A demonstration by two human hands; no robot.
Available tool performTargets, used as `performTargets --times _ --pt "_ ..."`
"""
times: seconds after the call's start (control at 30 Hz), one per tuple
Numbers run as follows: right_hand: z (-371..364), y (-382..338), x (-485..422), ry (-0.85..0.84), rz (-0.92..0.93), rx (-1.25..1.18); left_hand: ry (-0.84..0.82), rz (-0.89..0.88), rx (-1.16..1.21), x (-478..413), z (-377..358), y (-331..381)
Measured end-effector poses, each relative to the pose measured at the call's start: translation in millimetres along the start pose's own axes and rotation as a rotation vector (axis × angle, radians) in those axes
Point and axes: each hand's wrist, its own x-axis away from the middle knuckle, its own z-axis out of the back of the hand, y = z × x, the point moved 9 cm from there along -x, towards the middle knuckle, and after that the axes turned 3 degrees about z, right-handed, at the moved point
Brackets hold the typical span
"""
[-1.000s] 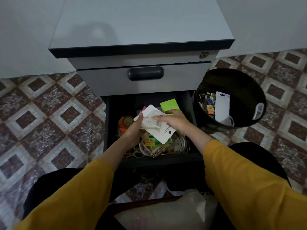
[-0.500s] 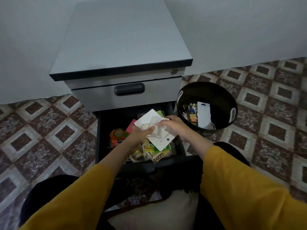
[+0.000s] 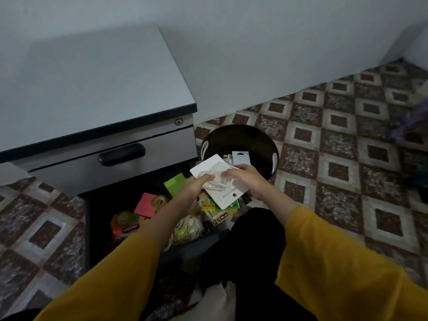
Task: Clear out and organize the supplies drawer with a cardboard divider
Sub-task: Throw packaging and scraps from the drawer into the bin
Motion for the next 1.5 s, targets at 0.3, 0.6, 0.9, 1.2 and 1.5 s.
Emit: performTargets --times 0.3,0.6,0.9,1.2,1.5 --pt "48.1 12.4 -45.2 0.076 -0.038 -0.063 0.038 0.026 -0.22 -58.6 -33.5 2.8" --pt "86.7 3.0 -92.2 0.228 0.017 -0.061 -0.006 0.065 -0.283 -107.7 -60.8 28.8" --pt "106.3 -8.2 -97.5 0.244 0.057 0.086 0.054 0.091 -0.348 -129.5 -32.5 35.0" --pt "85.5 1.4 -59.3 0.204 0.071 0.186 0.056 0.091 -0.427 -77.9 -4.7 17.7" --pt "16.5 -27.2 -9.0 0.112 0.199 0.182 0.115 -0.039 -0.448 4.6 48.1 27.6"
